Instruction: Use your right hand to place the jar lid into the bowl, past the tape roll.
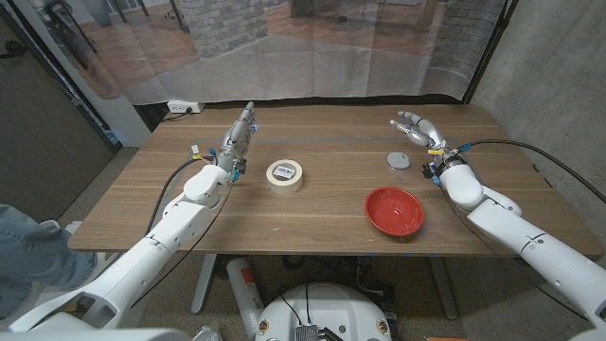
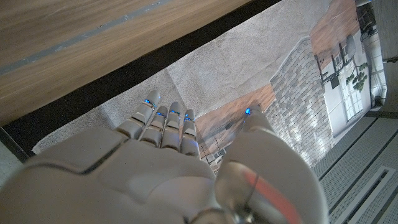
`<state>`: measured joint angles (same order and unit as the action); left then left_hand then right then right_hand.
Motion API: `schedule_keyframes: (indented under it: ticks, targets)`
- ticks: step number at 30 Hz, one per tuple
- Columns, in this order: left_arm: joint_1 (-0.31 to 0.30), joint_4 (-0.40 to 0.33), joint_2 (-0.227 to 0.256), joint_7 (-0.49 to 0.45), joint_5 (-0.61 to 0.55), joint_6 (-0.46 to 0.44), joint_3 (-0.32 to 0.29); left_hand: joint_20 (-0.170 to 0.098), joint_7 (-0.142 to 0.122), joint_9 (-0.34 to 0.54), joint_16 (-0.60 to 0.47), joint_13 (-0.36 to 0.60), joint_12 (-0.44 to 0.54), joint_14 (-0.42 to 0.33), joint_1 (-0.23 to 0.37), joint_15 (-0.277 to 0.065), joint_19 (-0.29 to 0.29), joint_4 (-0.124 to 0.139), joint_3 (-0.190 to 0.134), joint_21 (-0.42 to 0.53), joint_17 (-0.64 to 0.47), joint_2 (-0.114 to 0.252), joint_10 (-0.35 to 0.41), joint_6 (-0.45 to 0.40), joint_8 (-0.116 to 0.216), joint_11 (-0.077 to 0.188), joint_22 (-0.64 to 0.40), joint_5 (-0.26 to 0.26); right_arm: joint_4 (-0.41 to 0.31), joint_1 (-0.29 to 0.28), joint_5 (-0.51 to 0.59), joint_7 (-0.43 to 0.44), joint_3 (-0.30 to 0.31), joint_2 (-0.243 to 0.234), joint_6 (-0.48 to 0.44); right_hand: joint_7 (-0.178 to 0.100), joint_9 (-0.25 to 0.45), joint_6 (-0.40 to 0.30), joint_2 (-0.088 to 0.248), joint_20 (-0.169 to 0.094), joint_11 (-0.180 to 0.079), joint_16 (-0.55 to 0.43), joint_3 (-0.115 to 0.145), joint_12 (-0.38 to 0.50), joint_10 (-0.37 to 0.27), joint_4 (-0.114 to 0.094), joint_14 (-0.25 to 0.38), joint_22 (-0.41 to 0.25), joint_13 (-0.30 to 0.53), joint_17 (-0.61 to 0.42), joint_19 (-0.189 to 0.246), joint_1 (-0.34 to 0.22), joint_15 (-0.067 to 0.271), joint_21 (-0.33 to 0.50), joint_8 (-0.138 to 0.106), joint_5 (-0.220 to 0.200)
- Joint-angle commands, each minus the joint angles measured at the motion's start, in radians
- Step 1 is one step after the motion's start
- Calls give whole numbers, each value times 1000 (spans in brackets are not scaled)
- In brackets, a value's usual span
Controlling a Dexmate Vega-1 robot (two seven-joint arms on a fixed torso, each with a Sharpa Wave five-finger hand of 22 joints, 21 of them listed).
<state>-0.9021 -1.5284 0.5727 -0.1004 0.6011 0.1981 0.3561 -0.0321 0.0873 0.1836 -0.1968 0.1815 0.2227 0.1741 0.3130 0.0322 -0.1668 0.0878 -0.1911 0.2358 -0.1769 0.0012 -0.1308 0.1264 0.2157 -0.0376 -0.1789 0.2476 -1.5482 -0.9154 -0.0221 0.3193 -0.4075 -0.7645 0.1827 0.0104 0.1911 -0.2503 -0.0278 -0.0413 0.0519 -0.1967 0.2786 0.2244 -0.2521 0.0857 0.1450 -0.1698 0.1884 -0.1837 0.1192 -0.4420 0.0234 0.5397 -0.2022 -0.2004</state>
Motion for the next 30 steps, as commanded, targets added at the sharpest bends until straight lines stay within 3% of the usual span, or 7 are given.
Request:
schedule_keyframes:
  ticks: [1,30]
  targets:
    - [-6,-17,6,-7,-4,-9,0,-65,-1,2,-3,3,3,10,9,6,-113,-6,-3,-2,-2,0,3,-6,5,-2,-2,-2,-27,-3,66,14,-11,-24,-32,-3,3,-6,1,-30,-3,-5,2,3,-2,8,7,-4,3,-4,8,-14,0,-3,-1,-5]
    - [-18,-27,6,-22,-14,-4,-3,-67,8,2,2,3,-1,3,15,11,-105,-10,2,-9,-3,5,17,-23,0,-12,-2,-6,-79,-2,189,38,-42,-60,-131,-13,4,6,2,-27,-12,-2,3,-2,6,16,6,-4,3,-5,13,-23,0,-20,3,-7]
